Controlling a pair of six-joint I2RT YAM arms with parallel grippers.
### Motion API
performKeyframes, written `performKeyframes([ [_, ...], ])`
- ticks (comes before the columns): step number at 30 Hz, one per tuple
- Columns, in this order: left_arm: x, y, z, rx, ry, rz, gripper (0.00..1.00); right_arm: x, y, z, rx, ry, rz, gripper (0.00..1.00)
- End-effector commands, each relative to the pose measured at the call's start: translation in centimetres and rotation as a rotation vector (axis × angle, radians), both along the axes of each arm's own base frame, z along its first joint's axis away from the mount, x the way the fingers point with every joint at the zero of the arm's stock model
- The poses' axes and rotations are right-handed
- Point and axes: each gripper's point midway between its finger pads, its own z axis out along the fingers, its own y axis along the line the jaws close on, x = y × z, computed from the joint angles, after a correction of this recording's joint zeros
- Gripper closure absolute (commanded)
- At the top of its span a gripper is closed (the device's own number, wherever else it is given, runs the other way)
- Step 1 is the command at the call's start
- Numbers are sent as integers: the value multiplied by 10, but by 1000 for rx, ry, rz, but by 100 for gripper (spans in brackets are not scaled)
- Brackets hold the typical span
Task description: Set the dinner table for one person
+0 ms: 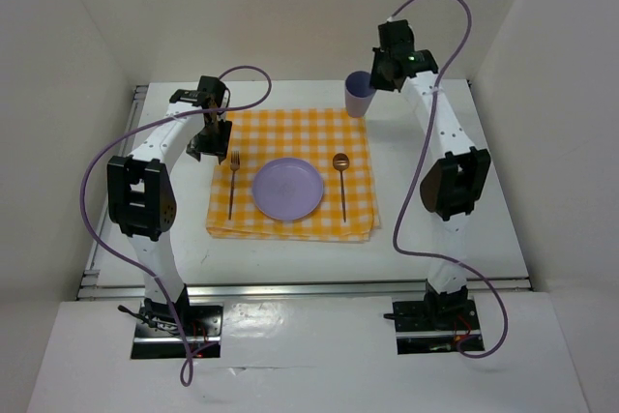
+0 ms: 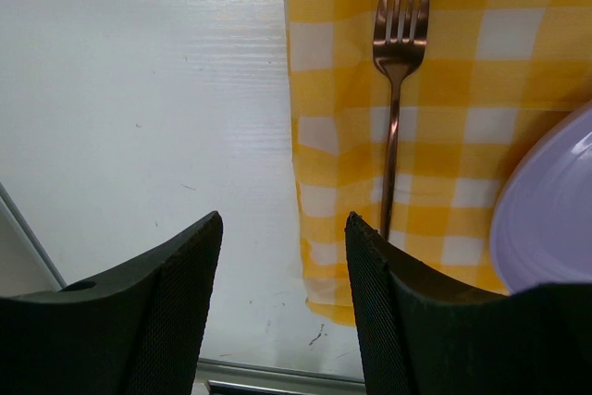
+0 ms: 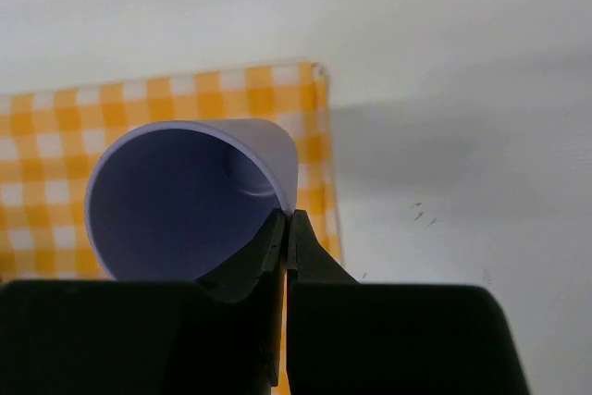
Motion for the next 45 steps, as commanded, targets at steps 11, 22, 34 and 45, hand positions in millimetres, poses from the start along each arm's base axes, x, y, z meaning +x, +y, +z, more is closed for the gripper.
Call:
performKeyframes([
  [11, -2, 0, 11, -20, -18, -17, 37, -16, 67, -56, -4, 150, 139, 100],
  [22, -2, -2, 11, -29, -16, -20, 37, -3, 73, -97, -8, 192, 146, 100],
  [34, -2, -2, 11, -29, -16, -20, 37, -1, 62, -11, 23, 15, 109, 0],
  [45, -3, 3, 20, -24, -47, -9, 37, -113, -106, 85, 120, -173, -278, 0],
])
